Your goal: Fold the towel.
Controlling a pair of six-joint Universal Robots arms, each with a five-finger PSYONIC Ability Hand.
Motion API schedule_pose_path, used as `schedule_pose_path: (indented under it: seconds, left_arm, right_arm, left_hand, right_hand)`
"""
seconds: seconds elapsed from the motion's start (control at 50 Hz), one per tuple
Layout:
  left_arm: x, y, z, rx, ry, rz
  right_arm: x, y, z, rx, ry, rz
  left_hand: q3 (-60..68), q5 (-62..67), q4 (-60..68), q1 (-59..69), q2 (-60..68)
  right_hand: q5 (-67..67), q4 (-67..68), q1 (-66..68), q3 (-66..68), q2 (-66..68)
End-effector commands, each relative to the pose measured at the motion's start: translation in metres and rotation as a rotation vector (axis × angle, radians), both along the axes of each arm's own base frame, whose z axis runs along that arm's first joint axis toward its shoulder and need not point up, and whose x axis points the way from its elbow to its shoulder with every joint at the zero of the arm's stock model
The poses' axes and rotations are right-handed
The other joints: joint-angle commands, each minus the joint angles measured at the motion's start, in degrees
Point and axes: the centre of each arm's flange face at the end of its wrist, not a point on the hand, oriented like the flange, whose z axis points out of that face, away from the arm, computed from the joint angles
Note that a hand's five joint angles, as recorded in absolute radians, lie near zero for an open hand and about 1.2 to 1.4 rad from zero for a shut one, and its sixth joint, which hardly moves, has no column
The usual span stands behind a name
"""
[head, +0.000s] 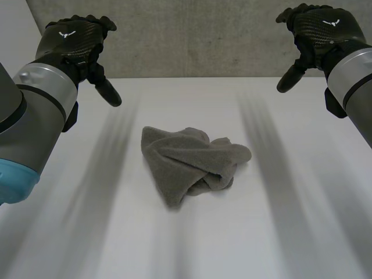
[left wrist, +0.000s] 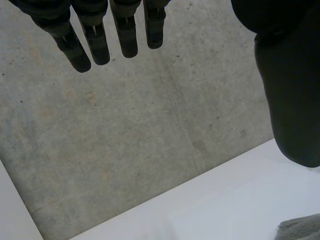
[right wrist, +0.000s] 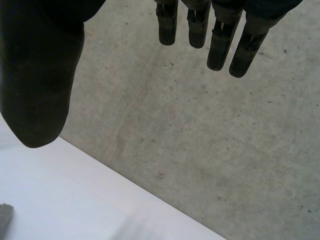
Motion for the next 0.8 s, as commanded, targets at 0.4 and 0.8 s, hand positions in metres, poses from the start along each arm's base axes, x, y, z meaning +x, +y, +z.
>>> schedule_pose_path:
  seconds: [0.4, 0.8]
  left_arm:
    - [-0.033, -0.083, -0.130, 0.190, -0.085, -0.280]
    - [-0.045, -0.097, -0.194, 0.191, -0.385, -0.374]
  right_arm:
    - [0.039, -0.045, -0.140, 0.371, 0.173, 0.255]
    - [0.045, -0.054, -0.179, 0.458, 0.201, 0.282]
  left_hand:
    - [-3.2, -11.6, -4.0, -4.3, -4.3]
    - [66.1, 57.7, 65.3, 65.0, 65.1]
  right_hand:
    - [-3.4, -4.5, -1.8, -3.9, -3.9]
    - [66.6, 65.5, 68.2, 66.1, 66.1]
